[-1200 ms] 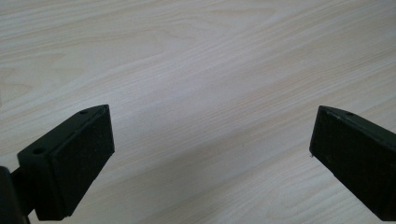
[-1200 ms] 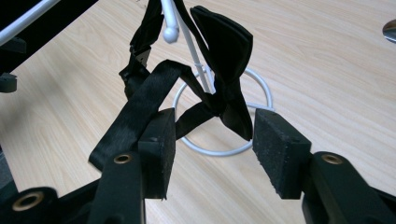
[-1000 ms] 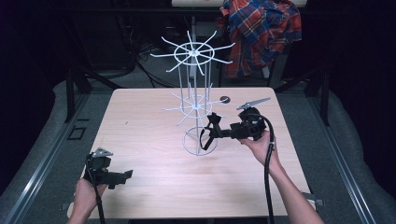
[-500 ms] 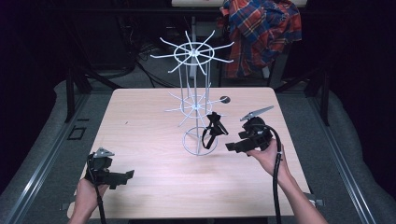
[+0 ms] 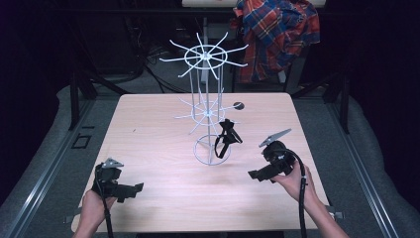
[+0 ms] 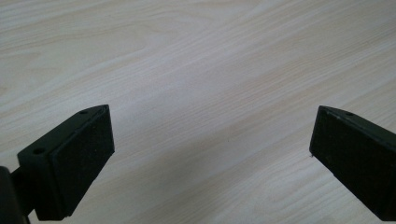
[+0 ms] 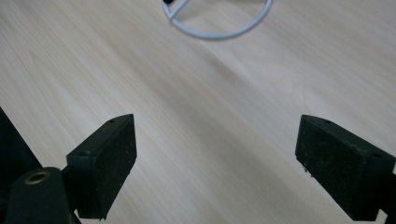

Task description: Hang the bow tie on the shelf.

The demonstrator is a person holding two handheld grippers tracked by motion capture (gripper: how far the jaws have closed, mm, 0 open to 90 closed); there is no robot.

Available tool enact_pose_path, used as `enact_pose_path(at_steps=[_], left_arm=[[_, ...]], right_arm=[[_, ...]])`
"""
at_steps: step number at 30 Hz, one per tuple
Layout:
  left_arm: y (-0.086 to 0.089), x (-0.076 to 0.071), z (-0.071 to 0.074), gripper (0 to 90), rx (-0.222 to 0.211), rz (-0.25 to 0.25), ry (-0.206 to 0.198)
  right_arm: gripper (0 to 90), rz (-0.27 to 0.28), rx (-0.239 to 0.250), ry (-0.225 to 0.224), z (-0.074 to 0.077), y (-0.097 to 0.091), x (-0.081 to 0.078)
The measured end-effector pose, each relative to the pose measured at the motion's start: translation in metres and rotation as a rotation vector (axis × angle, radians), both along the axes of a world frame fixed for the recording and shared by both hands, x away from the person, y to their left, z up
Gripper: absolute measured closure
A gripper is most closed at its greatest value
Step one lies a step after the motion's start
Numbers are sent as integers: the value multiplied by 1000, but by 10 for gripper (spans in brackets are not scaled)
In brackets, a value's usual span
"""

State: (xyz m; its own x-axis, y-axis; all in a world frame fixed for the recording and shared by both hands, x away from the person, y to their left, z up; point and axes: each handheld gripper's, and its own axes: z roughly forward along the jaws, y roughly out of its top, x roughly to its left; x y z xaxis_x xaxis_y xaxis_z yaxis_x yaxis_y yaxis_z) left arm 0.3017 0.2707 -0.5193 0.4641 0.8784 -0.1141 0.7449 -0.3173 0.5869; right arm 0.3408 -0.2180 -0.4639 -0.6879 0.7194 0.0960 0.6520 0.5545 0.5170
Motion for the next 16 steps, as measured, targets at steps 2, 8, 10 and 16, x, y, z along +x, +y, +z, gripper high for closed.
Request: enact_pose_path(at_steps=[2, 8, 10, 16], left_arm=[[0, 0, -1, 0, 1, 6, 0], [-1, 1, -2, 0, 11, 5, 3], [-3, 2, -2, 0, 17, 4, 6], [-3, 2, -3, 0, 25, -2, 3]], right_arm=[[115, 7, -21, 10, -7, -4, -5], [101, 2, -134, 75, -34, -15, -16], [100, 0, -170, 66, -37, -15, -13], [100, -1, -245, 42, -42, -15, -6]])
